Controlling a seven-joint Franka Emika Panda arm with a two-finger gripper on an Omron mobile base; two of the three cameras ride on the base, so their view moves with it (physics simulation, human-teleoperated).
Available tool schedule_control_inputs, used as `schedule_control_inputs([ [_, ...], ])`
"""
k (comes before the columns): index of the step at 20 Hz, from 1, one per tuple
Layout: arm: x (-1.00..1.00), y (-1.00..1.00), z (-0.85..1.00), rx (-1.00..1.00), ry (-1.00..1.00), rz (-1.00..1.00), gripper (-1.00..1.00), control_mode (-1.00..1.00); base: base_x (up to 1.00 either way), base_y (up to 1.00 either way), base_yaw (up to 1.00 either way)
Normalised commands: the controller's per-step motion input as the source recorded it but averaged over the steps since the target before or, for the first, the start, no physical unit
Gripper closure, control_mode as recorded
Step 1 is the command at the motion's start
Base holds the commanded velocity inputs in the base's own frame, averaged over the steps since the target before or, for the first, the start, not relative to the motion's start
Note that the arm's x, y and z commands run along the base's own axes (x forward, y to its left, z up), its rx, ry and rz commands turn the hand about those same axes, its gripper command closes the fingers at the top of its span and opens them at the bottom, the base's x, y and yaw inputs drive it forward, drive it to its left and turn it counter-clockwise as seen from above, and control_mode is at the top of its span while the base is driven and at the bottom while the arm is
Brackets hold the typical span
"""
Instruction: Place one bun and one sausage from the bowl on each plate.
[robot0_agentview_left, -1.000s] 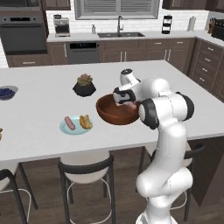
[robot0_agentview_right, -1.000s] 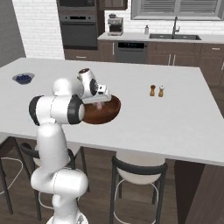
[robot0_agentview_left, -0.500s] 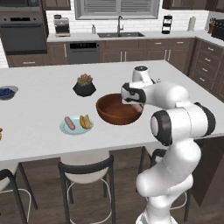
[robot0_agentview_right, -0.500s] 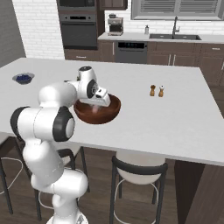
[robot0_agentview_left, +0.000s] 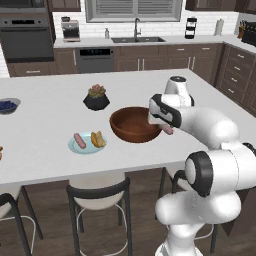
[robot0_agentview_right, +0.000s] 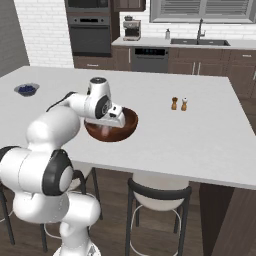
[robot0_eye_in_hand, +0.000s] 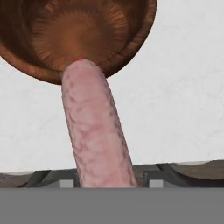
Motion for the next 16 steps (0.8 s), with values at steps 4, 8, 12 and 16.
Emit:
schedule_control_inputs([
  [4,-0.61,0.0,0.0,0.0,-0.01,0.03,1.0,-1.0,0.0,0.0,0.0],
  [8,-0.67,0.02,0.0,0.0,-0.03,0.0,1.0,-1.0,0.0,0.0,0.0],
  [12,-0.26,0.02,0.0,0.0,-0.02,0.0,1.0,-1.0,0.0,0.0,0.0],
  [16,-0.03,0.0,0.0,0.0,-0.01,0.0,1.0,1.0,-0.4,0.09,0.0],
])
